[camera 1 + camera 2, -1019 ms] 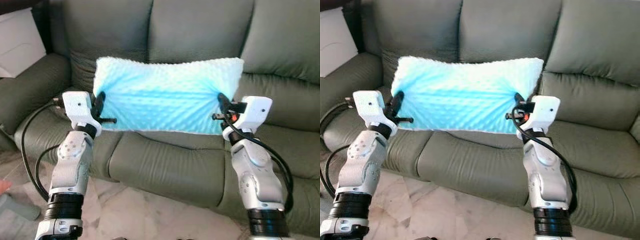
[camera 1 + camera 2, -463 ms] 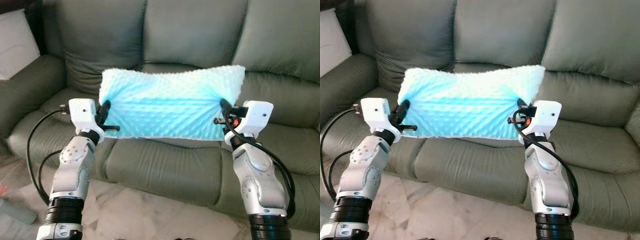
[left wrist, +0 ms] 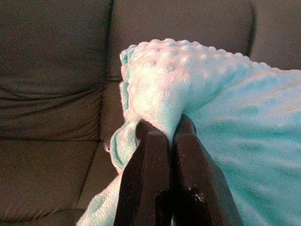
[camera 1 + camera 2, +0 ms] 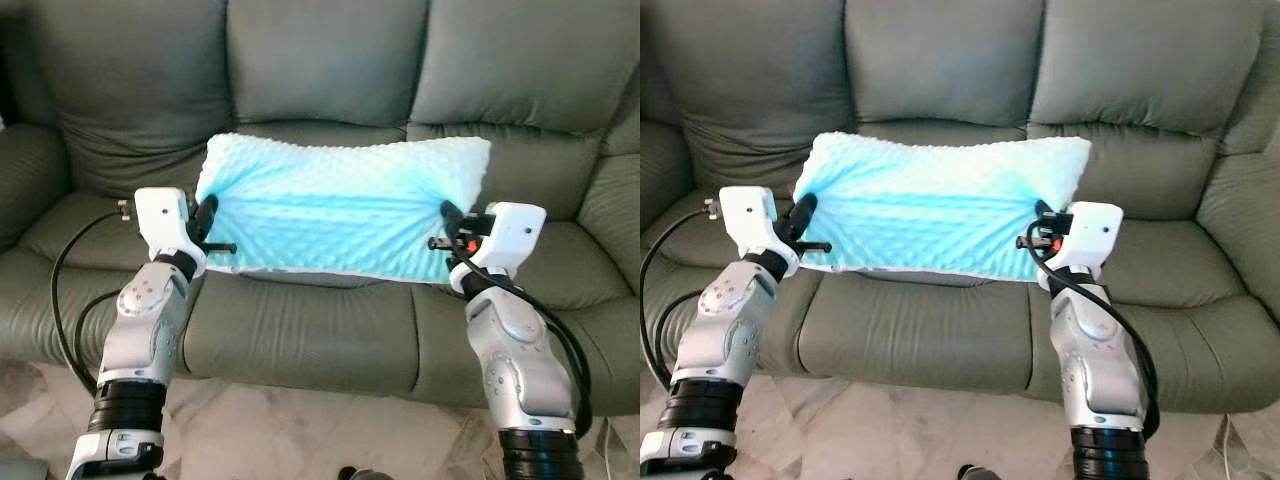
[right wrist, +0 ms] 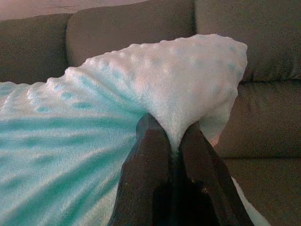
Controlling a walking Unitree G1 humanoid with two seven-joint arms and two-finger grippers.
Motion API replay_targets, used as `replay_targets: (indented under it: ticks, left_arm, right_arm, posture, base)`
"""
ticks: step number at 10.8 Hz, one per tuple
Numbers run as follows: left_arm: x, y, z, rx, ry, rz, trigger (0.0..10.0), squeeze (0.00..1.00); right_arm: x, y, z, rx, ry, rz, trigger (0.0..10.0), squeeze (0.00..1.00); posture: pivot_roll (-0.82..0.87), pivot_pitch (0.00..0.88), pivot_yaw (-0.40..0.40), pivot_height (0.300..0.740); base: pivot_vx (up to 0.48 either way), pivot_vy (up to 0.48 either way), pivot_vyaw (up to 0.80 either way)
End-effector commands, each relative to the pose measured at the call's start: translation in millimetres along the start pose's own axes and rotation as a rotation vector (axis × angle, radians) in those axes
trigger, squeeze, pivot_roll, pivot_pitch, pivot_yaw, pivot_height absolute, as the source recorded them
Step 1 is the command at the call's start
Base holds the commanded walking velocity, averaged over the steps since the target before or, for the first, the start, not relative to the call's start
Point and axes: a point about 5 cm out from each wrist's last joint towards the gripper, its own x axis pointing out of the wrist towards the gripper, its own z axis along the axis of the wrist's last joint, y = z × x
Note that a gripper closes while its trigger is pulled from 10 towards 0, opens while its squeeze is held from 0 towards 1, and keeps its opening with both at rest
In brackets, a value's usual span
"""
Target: Move the pillow to the sofa
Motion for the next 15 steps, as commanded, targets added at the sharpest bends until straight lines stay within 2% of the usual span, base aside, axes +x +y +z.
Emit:
replay_targets:
  ticks: [1, 2, 3, 5, 12, 14, 15]
  left_arm:
    - [0.1, 7.8, 3.1, 0.002, -0.004, 0.016, 10.0, 0.0]
    - [0.2, 7.9, 3.3, 0.013, -0.003, 0.011, 10.0, 0.0]
    - [0.6, 6.0, 3.6, -0.01, -0.01, -0.018, 10.0, 0.0]
    - [2.1, 4.3, 7.7, -0.008, -0.026, -0.043, 10.0, 0.0]
    - [2.2, 2.9, 3.6, -0.012, -0.001, -0.06, 10.0, 0.0]
    - [2.8, 4.4, 2.8, -0.04, -0.007, -0.032, 10.0, 0.0]
    - [2.7, 6.1, 0.9, -0.029, 0.01, -0.023, 10.0, 0.0]
  right_arm:
    - [-1.2, 0.0, 8.8, -0.006, -0.03, 0.001, 10.0, 0.0]
    - [-1.5, 0.1, 8.7, -0.006, -0.029, 0.002, 10.0, 0.0]
    - [-1.5, 0.7, 8.8, -0.006, -0.03, 0.002, 10.0, 0.0]
    - [-1.0, 0.8, 10.5, -0.005, -0.037, -0.003, 10.0, 0.0]
    - [-1.2, -0.4, 10.5, -0.01, -0.037, -0.018, 10.0, 0.0]
    - [-1.0, -0.4, 10.6, -0.012, -0.037, -0.022, 10.0, 0.0]
    - [-0.6, -0.7, 10.3, -0.011, -0.034, -0.024, 10.0, 0.0]
  posture:
    - [-0.17, 0.097, 0.009, 0.74]
    - [-0.17, 0.097, 0.01, 0.74]
    - [-0.17, 0.098, 0.01, 0.74]
    - [-0.17, 0.1, 0.012, 0.74]
    - [-0.17, 0.097, 0.016, 0.74]
    - [-0.17, 0.096, 0.015, 0.74]
    - [-0.17, 0.096, 0.015, 0.74]
  base:
    - [0.0, 0.0, 0.0]
    - [0.0, 0.0, 0.0]
    - [0.0, 0.0, 0.0]
    - [0.409, 0.0, 0.0]
    - [0.409, 0.0, 0.0]
    - [0.0, 0.0, 0.0]
    - [0.0, 0.0, 0.0]
